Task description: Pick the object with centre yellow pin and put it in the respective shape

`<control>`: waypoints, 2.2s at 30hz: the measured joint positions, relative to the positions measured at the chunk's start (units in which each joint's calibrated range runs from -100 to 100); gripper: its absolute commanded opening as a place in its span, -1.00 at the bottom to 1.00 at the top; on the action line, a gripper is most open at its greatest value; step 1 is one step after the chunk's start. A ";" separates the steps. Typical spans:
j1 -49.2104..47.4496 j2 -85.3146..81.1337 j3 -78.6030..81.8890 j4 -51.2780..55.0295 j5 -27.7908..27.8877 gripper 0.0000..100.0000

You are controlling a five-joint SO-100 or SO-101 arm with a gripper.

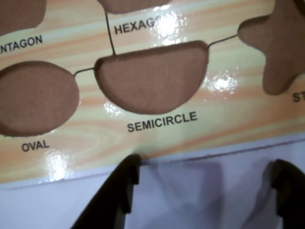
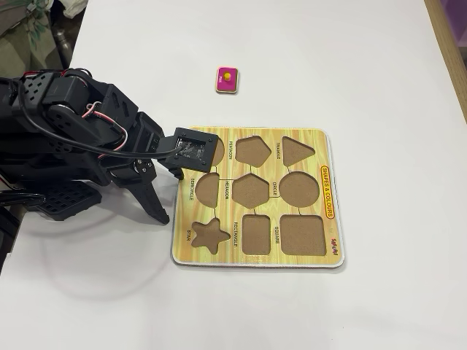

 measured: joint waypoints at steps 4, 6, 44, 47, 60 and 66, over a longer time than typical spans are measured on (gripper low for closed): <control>0.00 0.00 0.00 0.00 0.00 -0.38; 0.00 0.00 0.00 0.00 0.00 -0.38; -0.09 0.00 -0.45 0.00 -0.21 -0.38; -0.09 0.60 -3.78 0.94 -0.21 -0.38; -1.78 29.12 -36.33 0.86 -0.26 -0.38; -10.01 50.17 -53.24 0.86 0.00 -0.38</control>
